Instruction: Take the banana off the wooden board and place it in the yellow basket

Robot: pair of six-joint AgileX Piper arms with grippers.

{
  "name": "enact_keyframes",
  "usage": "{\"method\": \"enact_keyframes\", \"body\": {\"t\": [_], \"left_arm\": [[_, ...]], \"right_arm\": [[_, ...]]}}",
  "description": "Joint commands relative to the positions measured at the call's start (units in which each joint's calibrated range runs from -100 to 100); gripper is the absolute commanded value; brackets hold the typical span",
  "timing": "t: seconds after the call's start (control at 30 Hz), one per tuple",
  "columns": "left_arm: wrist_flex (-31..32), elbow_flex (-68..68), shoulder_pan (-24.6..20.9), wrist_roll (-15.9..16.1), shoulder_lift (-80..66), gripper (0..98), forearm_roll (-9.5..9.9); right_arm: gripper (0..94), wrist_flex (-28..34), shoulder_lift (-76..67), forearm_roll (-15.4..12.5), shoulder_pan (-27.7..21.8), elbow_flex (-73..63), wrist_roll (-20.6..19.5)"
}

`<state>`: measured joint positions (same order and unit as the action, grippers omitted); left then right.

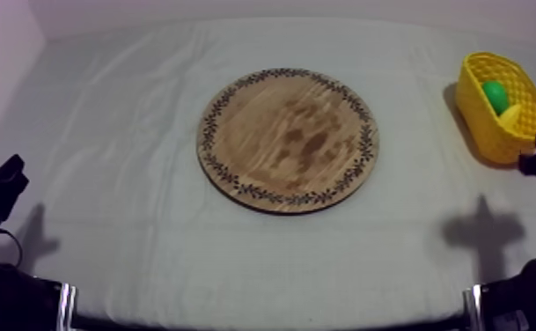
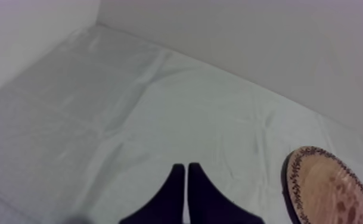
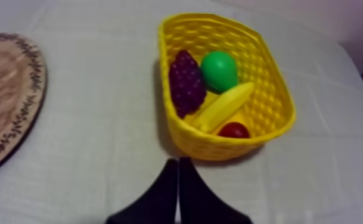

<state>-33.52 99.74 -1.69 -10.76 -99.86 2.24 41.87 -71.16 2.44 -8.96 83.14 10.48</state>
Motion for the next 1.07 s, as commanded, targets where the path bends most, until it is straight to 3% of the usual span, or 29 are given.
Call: {"method": "enact_keyframes", "body": {"t": [0.0, 0.33, 0.47, 0.6, 0.87, 1.03], "left_arm": [[0.1, 0.0, 0.0, 0.0, 0.0, 0.1, -0.02], [0.1, 0.0, 0.0, 0.0, 0.0, 0.1, -0.02], [0.1, 0.0, 0.0, 0.0, 0.0, 0.1, -0.02], [0.1, 0.0, 0.0, 0.0, 0.0, 0.1, -0.02], [0.1, 0.0, 0.0, 0.0, 0.0, 0.1, -0.02], [0.1, 0.0, 0.0, 0.0, 0.0, 0.1, -0.02]], "right_arm": [[0.7, 1.5, -12.2, 0.3, 4.2, 3.3, -2.4], [0.7, 3.3, -23.4, -3.4, 7.9, 12.7, -0.9], [0.6, 2.2, -24.2, -3.4, 8.2, 14.6, -4.6], [0.6, -3.2, -24.4, -3.5, 8.4, 16.1, -7.3], [0.6, -5.3, -24.5, -3.5, 8.4, 16.6, -1.2], [0.6, -5.4, -24.5, -3.5, 8.4, 16.6, 0.0]]}}
